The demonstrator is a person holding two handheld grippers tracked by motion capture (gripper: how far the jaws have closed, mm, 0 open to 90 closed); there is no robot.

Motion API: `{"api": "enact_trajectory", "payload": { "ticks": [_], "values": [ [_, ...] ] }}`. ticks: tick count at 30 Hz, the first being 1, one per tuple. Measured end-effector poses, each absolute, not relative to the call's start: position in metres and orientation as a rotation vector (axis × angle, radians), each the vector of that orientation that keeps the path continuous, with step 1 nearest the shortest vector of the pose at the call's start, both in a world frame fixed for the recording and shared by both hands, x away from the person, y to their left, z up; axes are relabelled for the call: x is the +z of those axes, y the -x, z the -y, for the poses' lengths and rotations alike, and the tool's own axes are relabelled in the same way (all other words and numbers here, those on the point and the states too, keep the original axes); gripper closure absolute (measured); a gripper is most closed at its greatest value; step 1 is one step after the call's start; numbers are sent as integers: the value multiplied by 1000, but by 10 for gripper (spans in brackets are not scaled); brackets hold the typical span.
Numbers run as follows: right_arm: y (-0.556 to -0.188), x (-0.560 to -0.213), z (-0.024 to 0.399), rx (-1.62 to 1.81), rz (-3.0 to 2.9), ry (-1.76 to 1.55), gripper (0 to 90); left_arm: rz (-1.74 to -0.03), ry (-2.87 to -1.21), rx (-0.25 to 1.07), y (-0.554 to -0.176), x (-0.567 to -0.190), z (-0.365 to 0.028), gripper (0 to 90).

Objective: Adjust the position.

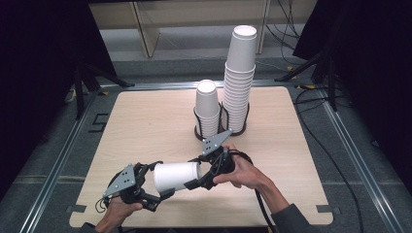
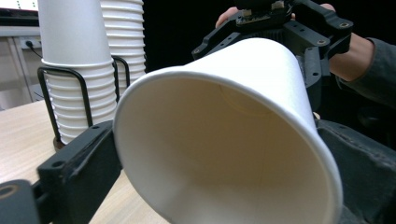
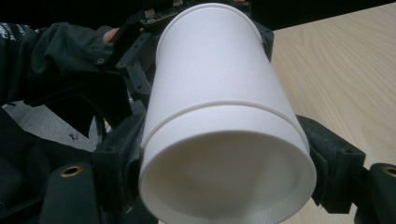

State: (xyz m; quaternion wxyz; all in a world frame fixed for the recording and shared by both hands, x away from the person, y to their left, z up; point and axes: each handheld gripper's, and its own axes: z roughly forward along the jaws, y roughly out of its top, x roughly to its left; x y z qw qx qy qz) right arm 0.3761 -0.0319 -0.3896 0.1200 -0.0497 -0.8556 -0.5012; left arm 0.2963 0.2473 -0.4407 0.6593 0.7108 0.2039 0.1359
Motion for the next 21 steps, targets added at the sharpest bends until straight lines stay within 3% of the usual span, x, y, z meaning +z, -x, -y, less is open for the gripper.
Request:
{"api": "enact_trajectory", "payload": {
  "ticks": [21],
  "values": [
    [-384,-399,40,-1429,2432,203,221,-407,-1630,303,-294,-438,-249,164]
  ]
}}
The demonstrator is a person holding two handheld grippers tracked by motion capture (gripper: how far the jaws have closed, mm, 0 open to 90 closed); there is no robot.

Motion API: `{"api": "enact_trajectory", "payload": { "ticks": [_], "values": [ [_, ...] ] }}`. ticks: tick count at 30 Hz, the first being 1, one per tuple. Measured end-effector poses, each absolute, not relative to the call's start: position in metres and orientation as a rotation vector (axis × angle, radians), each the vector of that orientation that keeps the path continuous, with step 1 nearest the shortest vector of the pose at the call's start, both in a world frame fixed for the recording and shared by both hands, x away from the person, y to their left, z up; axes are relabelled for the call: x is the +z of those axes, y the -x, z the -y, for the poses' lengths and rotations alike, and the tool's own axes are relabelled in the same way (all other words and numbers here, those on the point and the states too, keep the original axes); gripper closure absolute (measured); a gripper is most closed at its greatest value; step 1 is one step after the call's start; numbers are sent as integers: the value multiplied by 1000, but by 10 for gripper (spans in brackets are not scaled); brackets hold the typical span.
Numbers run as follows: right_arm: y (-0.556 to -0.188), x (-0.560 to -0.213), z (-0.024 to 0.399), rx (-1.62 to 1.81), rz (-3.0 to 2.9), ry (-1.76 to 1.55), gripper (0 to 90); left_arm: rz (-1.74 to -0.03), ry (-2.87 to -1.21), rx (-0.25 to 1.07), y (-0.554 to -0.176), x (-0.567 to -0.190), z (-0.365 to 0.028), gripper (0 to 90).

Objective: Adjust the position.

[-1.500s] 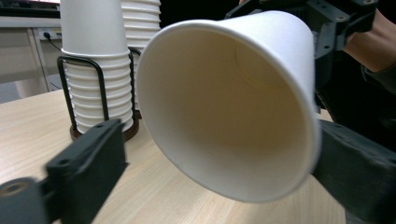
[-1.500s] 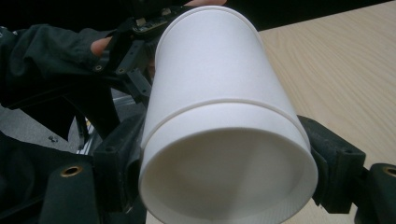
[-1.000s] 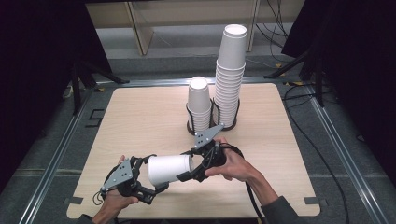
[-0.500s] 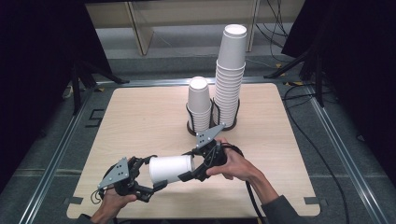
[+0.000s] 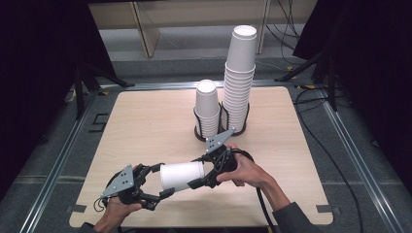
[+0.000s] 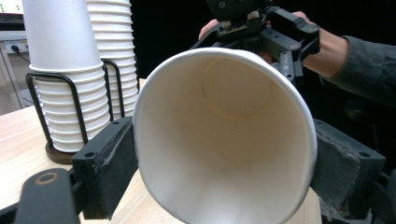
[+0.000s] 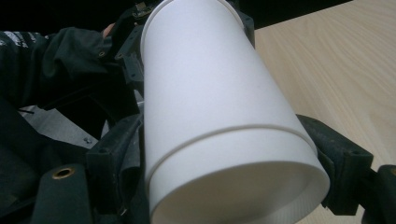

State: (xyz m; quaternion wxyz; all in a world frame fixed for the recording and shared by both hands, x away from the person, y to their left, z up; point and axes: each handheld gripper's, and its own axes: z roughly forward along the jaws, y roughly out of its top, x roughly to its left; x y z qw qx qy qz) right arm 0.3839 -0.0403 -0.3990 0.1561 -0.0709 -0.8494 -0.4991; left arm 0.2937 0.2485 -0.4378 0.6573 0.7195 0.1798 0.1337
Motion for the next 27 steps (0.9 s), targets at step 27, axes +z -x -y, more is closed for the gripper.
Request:
{"api": "enact_trajectory", "payload": {
  "ticks": [27],
  "values": [
    [-369,-381,38,-1243,2832,132,164,-421,-1748,325,-296,-440,-245,184]
  ]
}}
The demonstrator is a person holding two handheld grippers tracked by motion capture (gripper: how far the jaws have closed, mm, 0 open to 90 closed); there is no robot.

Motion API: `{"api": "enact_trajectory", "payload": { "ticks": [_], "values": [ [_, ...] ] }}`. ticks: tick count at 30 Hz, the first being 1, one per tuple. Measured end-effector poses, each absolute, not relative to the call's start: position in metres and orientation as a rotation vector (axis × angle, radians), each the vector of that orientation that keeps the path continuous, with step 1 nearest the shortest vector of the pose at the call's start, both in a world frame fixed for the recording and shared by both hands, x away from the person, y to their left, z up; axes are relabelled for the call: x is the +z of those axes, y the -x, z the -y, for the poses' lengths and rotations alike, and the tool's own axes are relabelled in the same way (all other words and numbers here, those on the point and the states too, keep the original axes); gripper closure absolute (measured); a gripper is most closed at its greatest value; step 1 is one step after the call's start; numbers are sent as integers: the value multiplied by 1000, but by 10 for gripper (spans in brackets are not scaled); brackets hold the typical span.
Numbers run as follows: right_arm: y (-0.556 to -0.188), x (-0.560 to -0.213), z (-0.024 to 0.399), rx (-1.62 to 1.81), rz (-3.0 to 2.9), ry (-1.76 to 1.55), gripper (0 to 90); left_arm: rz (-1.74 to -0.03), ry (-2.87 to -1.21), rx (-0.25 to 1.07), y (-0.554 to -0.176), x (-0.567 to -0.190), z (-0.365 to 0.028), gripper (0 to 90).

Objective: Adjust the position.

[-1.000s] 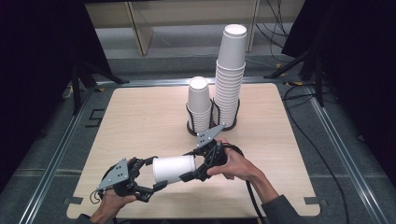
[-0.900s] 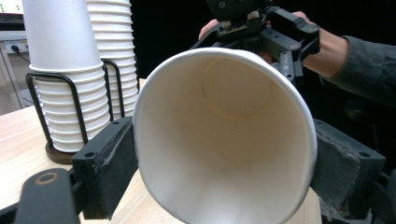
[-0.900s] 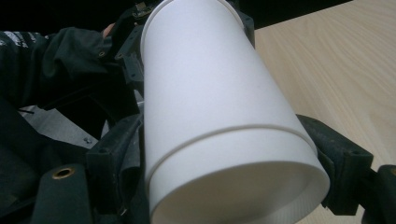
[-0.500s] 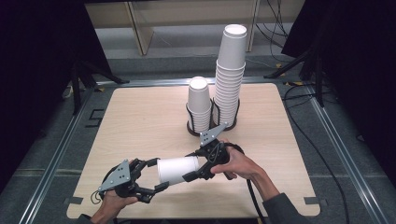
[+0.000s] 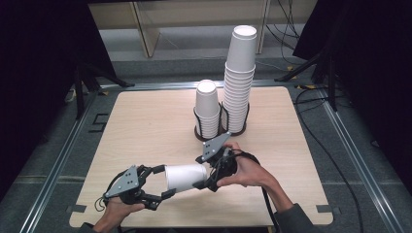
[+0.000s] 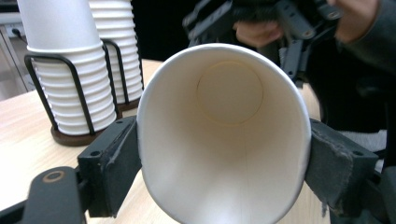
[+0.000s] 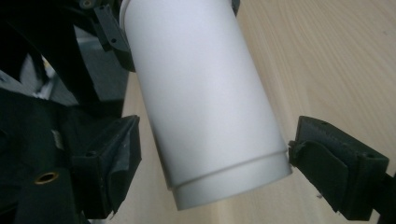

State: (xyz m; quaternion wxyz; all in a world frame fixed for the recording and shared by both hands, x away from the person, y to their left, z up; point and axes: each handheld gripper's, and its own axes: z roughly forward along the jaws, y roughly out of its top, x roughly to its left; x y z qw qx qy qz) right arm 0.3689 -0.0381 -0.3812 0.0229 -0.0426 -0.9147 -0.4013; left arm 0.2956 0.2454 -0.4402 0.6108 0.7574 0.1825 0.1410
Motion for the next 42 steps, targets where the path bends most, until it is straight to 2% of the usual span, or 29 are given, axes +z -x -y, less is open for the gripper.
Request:
{"api": "enact_trajectory", "payload": {
  "ticks": [13,29,37,40,42],
  "values": [
    [-341,-384,-3,-928,3147,-155,173,-420,-1849,330,-294,-442,-234,183],
    [-339,-399,-22,-816,3198,-317,211,-383,-1897,303,-291,-442,-230,181],
    [-342,-404,-17,-867,3145,-270,214,-422,-1822,250,-297,-448,-233,116],
    [-347,-406,-12,-844,3186,-228,213,-458,-1774,232,-299,-447,-239,158],
    [-352,-408,-4,-865,3181,-154,214,-487,-1739,247,-301,-446,-243,149]
  ]
}}
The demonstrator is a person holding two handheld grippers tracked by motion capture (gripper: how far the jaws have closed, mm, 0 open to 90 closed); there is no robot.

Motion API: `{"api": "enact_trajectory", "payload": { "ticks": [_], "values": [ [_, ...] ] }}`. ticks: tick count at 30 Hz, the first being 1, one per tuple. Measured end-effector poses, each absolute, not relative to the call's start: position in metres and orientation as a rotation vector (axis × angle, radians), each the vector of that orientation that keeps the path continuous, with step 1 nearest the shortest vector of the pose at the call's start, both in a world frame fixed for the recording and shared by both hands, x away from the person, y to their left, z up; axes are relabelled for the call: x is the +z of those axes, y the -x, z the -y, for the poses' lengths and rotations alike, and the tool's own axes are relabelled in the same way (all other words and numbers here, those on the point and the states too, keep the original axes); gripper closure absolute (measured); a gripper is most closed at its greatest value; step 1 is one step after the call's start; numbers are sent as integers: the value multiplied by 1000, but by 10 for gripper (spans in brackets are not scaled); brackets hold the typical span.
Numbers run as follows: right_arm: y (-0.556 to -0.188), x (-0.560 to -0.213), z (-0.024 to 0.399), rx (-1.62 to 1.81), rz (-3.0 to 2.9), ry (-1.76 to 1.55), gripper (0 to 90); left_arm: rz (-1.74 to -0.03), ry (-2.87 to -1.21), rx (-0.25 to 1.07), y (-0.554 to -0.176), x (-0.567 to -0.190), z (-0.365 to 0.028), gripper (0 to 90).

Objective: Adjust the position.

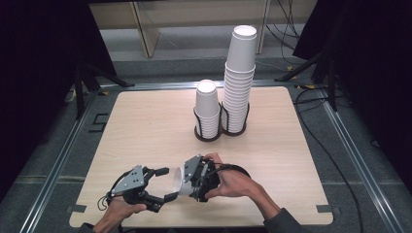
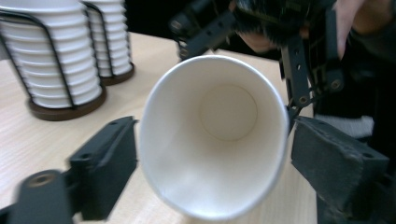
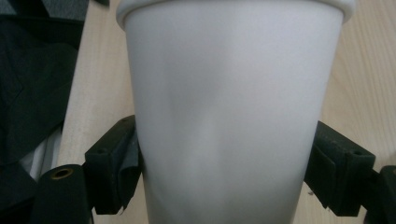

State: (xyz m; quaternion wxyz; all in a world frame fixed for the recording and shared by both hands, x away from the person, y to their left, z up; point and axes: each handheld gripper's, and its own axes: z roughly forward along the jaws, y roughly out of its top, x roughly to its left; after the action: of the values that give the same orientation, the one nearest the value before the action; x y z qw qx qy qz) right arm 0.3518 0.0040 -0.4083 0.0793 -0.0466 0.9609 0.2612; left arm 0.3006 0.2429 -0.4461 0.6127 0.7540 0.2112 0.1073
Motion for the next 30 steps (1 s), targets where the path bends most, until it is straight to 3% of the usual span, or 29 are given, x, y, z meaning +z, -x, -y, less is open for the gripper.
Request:
{"api": "enact_trajectory", "payload": {
  "ticks": [10,30],
  "values": [
    [-383,-402,57,1148,-2628,-431,207,-591,-1684,328,-303,-445,-251,147],
    [-394,-418,119,1450,-2329,-742,203,-697,-1694,397,-307,-449,-256,147]
  ]
}}
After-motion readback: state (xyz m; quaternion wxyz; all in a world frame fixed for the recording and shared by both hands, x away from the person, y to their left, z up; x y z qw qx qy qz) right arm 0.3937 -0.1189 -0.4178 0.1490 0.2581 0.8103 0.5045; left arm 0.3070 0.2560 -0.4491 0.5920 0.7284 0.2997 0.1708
